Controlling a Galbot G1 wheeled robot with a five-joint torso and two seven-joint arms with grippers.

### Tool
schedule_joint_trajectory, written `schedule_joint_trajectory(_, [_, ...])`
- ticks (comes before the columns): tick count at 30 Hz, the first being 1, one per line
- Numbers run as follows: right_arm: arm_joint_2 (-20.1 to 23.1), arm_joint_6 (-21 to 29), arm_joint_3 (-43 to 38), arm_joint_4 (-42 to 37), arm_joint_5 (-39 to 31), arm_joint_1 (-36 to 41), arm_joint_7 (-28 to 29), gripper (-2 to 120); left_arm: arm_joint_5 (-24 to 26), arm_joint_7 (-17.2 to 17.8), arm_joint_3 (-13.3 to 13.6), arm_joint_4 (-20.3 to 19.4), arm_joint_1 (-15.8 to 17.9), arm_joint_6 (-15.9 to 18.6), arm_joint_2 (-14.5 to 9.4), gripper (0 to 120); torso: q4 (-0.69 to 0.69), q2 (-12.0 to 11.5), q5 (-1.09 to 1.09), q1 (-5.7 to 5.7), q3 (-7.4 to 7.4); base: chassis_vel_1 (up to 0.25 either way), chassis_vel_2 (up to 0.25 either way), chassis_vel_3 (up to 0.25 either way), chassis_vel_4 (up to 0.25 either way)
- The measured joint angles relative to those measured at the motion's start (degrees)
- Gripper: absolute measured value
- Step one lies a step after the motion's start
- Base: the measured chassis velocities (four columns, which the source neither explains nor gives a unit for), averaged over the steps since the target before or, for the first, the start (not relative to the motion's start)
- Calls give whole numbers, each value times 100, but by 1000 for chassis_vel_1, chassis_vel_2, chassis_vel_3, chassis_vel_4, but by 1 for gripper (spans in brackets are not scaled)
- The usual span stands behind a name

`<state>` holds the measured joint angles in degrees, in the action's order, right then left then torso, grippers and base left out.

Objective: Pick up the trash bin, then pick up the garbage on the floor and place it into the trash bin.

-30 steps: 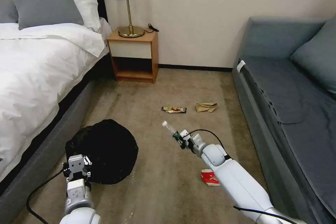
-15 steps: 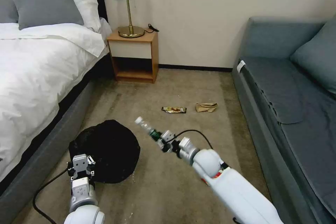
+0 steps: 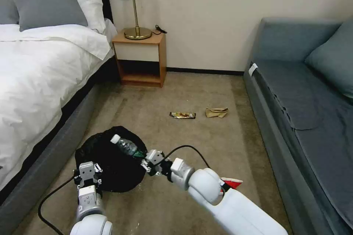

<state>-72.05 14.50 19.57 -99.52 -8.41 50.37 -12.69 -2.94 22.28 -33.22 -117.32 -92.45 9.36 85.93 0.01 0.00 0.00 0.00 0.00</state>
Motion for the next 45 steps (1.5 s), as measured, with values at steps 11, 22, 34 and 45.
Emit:
schedule_joint_trajectory(11, [-19,8,46,691,35,-133,217,20,-19,-22,152,25,51,2,30,4,-1,0,0,0,0,0,0,0,0])
schedule_joint_trajectory(22, [-70,59,99,717,66,-101,223,64,13,-37,135,91,117,12,-11,4,-1,0,0,0,0,0,0,0,0])
schedule_joint_trajectory(34, [23,92,6,650,85,-151,223,100,42,-46,151,133,155,-10,21,4,-1,0,0,0,0,0,0,0,0])
schedule_joint_trajectory(45, [174,122,-608,697,-41,-252,277,100,74,-46,172,219,224,-56,-42,4,-1,0,1,0,0,0,0,0,0])
